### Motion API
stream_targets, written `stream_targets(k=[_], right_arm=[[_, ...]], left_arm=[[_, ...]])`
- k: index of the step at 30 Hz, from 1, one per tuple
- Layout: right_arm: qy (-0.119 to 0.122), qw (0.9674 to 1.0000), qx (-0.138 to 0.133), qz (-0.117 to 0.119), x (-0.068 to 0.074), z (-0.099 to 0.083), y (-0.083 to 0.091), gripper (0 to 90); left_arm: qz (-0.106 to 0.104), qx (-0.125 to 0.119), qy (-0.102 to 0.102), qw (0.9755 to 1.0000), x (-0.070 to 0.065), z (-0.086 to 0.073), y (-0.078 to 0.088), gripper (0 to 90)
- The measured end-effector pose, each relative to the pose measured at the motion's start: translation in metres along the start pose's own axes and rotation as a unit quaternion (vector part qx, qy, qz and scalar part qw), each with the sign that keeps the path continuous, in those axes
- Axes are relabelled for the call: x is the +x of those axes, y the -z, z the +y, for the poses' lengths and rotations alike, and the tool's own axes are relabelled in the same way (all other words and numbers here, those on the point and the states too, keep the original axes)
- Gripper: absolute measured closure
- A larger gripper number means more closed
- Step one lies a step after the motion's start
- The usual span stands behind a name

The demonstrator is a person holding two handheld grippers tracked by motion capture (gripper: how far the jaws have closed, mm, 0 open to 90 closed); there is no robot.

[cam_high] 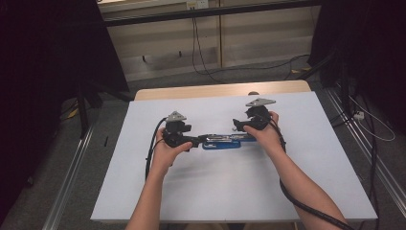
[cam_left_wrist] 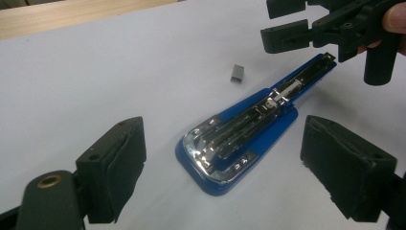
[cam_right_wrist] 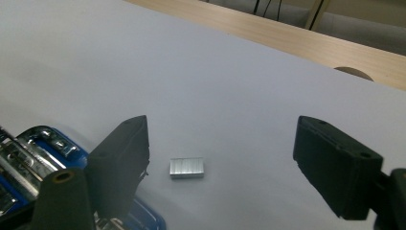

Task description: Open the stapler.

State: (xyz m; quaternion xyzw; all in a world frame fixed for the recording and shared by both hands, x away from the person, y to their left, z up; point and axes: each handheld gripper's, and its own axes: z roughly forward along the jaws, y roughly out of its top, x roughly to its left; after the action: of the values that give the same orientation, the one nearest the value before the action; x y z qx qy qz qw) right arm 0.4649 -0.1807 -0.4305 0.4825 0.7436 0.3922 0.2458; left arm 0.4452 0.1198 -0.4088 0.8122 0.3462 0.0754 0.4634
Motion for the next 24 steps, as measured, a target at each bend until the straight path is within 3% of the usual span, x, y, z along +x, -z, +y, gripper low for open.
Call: stream_targets(k=[6, 13, 20, 24], right_arm=[[-0.001, 1.0000, 0.005, 0.008, -0.003, 0.003, -0.010, 17.8], [-0.002, 0.9998, 0.018, 0.011, -0.004, 0.010, -0.018, 19.6], [0.004, 0.9986, 0.051, 0.011, -0.004, 0.004, -0.030, 27.5], [0.013, 0.9975, 0.067, 0.020, 0.000, 0.002, -0.033, 36.3]], left_arm=[[0.003, -0.003, -0.001, 1.0000, 0.001, -0.001, 0.005, 15.2], [0.010, 0.015, 0.004, 0.9998, 0.004, -0.004, 0.006, 13.5], [0.009, 0.011, 0.011, 0.9998, 0.006, -0.005, 0.010, 12.8], [0.014, 0.011, 0.013, 0.9998, 0.008, -0.007, 0.011, 12.8]])
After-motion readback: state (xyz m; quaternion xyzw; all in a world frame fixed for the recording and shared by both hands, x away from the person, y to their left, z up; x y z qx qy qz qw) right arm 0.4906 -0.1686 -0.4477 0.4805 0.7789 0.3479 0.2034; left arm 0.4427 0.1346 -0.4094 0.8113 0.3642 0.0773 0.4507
